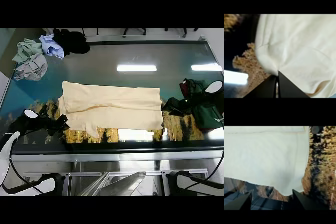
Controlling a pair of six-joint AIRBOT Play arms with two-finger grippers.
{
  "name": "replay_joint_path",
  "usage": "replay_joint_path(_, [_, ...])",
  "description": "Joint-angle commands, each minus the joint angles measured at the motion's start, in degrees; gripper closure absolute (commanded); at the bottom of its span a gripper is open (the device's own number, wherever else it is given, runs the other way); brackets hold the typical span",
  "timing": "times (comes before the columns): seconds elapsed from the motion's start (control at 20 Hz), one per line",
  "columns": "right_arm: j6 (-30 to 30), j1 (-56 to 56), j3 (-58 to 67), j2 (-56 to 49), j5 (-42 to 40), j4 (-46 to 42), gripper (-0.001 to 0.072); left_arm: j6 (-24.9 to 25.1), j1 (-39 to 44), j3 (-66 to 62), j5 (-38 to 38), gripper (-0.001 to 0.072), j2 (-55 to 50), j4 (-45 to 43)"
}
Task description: Fold the shirts.
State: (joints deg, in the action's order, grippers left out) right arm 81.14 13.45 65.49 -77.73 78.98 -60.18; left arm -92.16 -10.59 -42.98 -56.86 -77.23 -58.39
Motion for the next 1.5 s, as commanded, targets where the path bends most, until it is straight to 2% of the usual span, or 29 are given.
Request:
replay_joint_path(0.0, [0.1, 0.0, 0.0, 0.0, 0.0, 0.0, 0.0164, 1.0, 1.9, -0.2, 2.7, 0.0680, 2.8, -2.4])
replay_joint_path(0.2, [-0.5, 0.0, 0.0, 0.0, 2.5, -0.1, 0.0164, 1.3, 2.8, -0.2, -3.0, 0.0681, 5.6, -3.1])
replay_joint_path(0.45, [-1.0, 0.5, -2.0, -0.1, 2.2, -1.7, 0.0160, 2.8, 1.9, -0.2, -11.6, 0.0679, 19.5, -6.4])
replay_joint_path(0.75, [-2.2, 2.2, -7.6, -3.4, -1.6, -1.4, 0.0160, 1.4, -3.1, -0.2, -16.7, 0.0690, 32.7, -6.4])
replay_joint_path(1.0, [-3.7, 1.1, -8.2, -11.2, -3.4, 3.4, 0.0149, 0.4, -6.3, -0.2, -21.5, 0.0697, 37.0, -5.5])
replay_joint_path(1.05, [-4.1, 0.6, -8.9, -11.8, -4.0, 3.7, 0.0109, 0.4, -6.9, -0.2, -21.5, 0.0697, 37.7, -4.5])
replay_joint_path(1.45, [-4.9, -2.6, -15.4, -11.6, -5.1, 3.9, 0.0114, 0.4, -8.2, -0.2, -21.2, 0.0697, 37.8, -2.9])
